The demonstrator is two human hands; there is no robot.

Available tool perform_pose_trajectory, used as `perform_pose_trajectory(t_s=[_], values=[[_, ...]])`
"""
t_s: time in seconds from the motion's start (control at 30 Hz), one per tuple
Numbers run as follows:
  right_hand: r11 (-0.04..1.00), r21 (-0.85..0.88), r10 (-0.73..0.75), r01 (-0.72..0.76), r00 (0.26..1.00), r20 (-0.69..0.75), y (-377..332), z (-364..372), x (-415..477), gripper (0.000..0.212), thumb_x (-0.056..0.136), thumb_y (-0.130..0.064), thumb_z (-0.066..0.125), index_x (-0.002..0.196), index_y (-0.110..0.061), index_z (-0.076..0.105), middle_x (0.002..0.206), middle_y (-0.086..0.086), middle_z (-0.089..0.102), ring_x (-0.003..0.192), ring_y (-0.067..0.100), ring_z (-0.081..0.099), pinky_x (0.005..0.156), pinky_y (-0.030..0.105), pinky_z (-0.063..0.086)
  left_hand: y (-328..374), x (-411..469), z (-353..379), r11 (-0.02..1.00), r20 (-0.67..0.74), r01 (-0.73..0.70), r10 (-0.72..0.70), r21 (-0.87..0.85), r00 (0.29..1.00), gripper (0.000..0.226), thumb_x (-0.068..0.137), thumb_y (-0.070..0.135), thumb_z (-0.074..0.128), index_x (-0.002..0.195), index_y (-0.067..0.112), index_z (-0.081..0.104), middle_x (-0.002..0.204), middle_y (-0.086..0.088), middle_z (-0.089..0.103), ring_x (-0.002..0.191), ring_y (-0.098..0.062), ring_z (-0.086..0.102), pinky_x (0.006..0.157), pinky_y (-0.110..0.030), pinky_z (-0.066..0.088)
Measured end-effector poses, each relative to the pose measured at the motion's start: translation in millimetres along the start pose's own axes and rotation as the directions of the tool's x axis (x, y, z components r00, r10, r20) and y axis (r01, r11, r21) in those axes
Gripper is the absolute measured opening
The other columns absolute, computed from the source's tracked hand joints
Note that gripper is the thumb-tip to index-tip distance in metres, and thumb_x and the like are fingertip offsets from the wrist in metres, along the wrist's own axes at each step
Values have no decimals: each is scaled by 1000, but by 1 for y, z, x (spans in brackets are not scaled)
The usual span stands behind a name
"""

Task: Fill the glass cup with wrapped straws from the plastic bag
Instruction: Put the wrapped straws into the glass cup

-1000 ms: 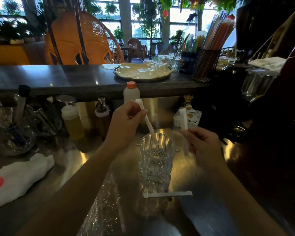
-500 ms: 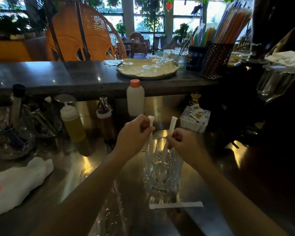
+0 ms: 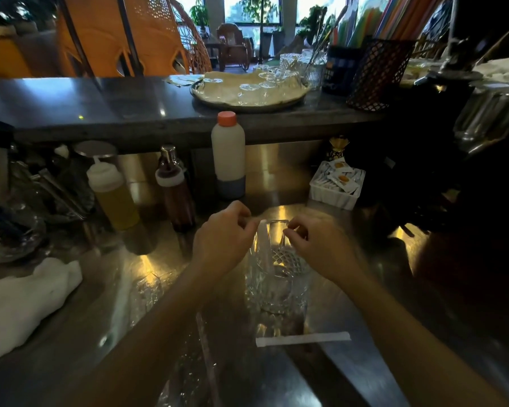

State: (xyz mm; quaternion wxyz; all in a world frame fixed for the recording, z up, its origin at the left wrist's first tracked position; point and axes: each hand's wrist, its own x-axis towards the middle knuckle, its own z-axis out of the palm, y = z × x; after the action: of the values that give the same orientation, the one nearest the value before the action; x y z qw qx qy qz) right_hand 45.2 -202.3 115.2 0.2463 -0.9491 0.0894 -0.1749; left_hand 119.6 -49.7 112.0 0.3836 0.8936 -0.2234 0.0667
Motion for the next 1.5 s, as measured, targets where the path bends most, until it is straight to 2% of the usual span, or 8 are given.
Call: perform_pose_trajectory(t_s=[0.23,0.37,0.6,0.8,0.93,1.07,1.27,1.5], values=[[988,136,-44,68,985,-169,6,0,-60,9,87,-12,60,91,-7,66,68,0,62,53,5,52,54,19,43,-12,-56,-2,997,-111,-30,23,-65,994,12,86,31,59,93,21,60,83,9,60,75,-5,57,65,-23,46],[987,153,-44,51,998,-47,24,29,-102,8,85,-8,61,89,-4,67,70,11,67,60,17,57,56,36,51,-21,-103,21,993,1,5,-5,-116,1000,17,87,32,51,94,18,58,92,-1,61,79,-12,55,67,-29,45],[982,-96,-138,162,966,220,46,66,-144,30,79,-11,59,109,-8,62,101,12,70,89,30,64,76,45,54,-44,-158,63,985,220,66,-101,162,970,43,87,50,47,119,20,49,122,-2,56,114,-20,49,96,-35,41],[920,-298,-183,254,951,249,48,72,-154,46,48,-15,84,91,-19,69,78,-6,73,66,12,66,57,23,52,-67,-184,79,923,318,2,-135,386,938,107,65,79,-19,146,18,13,157,-3,17,145,-20,11,117,-38,8],[888,-373,-159,268,941,298,43,70,-153,32,49,-16,81,78,-19,67,67,-3,68,58,14,62,53,24,48,-69,-184,82,922,297,-4,-121,388,947,100,75,75,-12,142,13,31,149,-11,36,138,-28,31,114,-46,23],[911,-368,-35,187,923,383,40,74,-144,21,80,-10,49,100,-10,55,97,10,63,86,29,59,69,36,44,-65,-182,78,907,305,-26,-114,420,945,89,85,68,1,130,8,49,134,-14,55,124,-32,51,102,-49,40],[996,-57,-37,62,930,365,37,55,-130,17,87,-14,53,93,-5,66,100,11,59,94,26,55,78,35,46,-75,-184,84,900,287,-50,-85,432,954,94,77,73,-9,143,16,28,151,-7,34,140,-25,27,115,-41,18],[921,390,-75,8,985,157,-11,-23,-95,18,86,-20,60,69,-28,58,61,-11,52,54,1,51,52,15,41,-79,-184,87,904,261,-48,-71,426,963,79,83,67,19,141,16,31,149,-8,37,138,-26,31,113,-39,14]])
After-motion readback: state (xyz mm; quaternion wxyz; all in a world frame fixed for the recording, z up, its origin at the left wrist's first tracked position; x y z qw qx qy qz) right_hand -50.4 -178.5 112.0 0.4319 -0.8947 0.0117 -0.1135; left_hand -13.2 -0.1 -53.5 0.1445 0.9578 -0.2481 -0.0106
